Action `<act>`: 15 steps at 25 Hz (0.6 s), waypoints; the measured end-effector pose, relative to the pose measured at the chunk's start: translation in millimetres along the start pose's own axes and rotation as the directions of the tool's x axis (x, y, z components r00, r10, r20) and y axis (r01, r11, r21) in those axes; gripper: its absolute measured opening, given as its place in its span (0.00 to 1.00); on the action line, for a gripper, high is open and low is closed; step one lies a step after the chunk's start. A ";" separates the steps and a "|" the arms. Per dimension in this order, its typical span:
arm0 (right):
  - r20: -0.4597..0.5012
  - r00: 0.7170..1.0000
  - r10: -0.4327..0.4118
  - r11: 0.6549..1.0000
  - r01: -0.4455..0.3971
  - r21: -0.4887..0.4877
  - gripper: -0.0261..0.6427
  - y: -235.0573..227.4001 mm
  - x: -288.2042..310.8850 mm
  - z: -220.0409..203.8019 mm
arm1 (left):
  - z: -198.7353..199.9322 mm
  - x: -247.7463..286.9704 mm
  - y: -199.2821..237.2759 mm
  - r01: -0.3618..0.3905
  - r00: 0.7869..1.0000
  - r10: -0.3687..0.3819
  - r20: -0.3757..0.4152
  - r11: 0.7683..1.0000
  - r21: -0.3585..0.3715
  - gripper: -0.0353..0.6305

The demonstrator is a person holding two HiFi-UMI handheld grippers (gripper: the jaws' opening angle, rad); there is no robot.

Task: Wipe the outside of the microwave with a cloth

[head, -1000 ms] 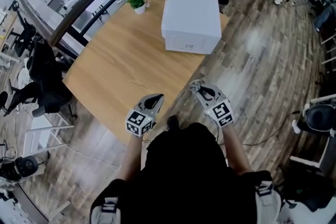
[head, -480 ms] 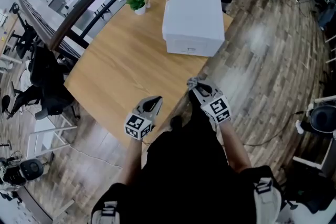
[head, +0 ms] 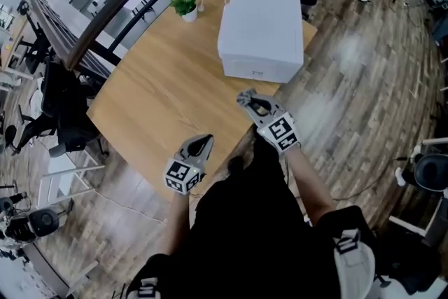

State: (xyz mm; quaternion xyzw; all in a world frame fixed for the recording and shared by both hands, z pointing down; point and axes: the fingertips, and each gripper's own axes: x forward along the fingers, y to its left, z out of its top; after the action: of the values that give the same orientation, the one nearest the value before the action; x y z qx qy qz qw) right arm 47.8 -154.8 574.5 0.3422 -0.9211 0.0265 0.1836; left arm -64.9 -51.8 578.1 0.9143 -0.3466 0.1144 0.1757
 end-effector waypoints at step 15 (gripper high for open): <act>-0.074 0.994 -0.075 0.986 0.063 -0.155 0.11 -57.2 85.7 -6.3 | -4.5 -11.8 8.8 -0.103 0.995 0.103 0.014 0.994 -0.044 0.06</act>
State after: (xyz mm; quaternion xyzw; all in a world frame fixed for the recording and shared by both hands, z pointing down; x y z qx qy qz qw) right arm 26.6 -250.5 606.5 0.3575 -0.9000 -0.0366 0.2466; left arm -80.0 -49.2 580.4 0.8920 -0.3972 0.1084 0.1867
